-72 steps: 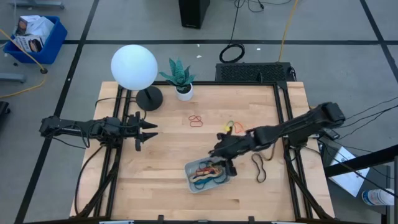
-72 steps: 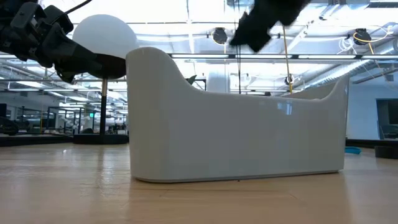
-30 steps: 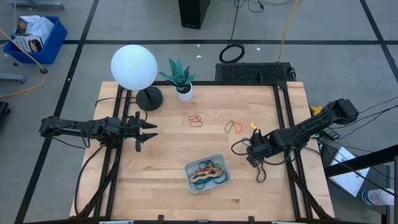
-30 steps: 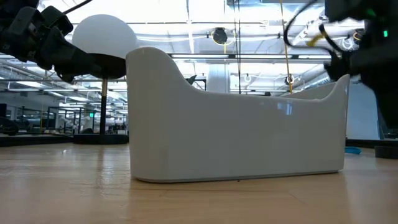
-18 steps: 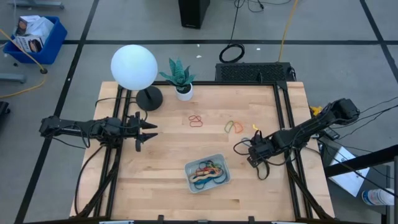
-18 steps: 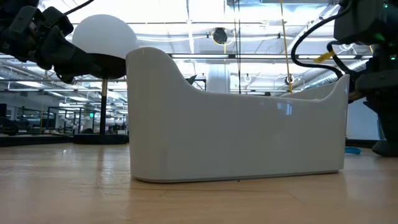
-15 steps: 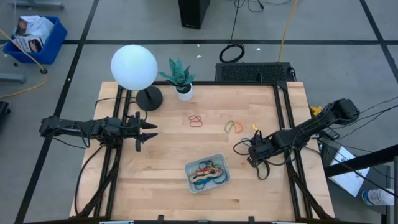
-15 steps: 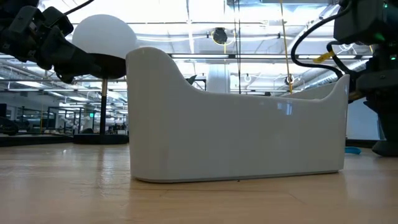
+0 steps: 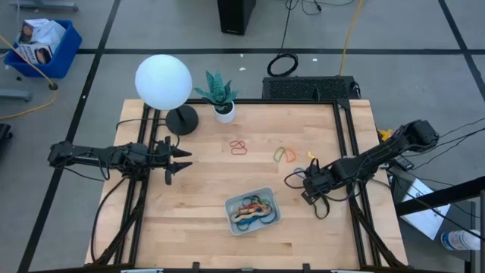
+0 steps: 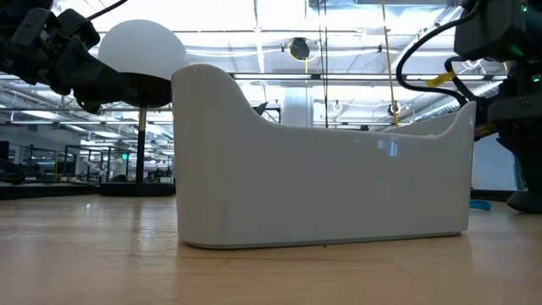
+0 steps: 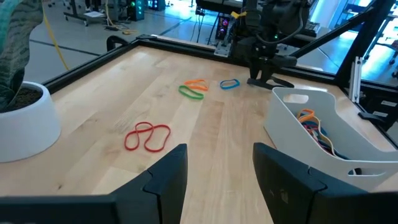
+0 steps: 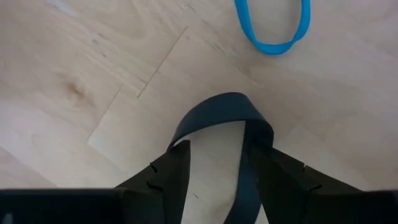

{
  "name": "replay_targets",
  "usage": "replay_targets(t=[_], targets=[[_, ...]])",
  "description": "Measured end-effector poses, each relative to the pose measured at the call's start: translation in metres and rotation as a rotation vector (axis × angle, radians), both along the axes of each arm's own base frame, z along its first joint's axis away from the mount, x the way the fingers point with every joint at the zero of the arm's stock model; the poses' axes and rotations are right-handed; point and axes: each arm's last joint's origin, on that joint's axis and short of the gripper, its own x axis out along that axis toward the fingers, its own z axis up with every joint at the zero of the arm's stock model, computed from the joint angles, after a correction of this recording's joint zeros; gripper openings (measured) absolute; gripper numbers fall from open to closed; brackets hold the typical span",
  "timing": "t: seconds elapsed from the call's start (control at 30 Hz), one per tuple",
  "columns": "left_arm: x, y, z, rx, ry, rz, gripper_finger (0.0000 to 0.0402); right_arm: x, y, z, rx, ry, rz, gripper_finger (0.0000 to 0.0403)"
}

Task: Pick and place rubber bands into bin
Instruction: Put the black rubber band into the gray bin

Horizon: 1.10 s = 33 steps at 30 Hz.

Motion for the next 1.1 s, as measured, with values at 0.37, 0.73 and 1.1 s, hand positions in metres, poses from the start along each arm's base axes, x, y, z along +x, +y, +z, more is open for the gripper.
replay_targets(t=[0.37,0.73,1.1], targets=[[0.000,0.000,0.000,0.000,0.000,0.000,0.0189,0.004,0.001,0.009,0.040,-0.111,-0.022,0.0162],[0.000,0.000,0.000,0.000,0.001,0.000,0.0189,0.009,0.002,0.011,0.018,-0.179,-0.033,0.0162],[0.000,0.000,-0.001,0.001,0.010,0.000,0.0189,0.017,0.005,-0.002,0.002,-0.142,-0.024,0.0161]])
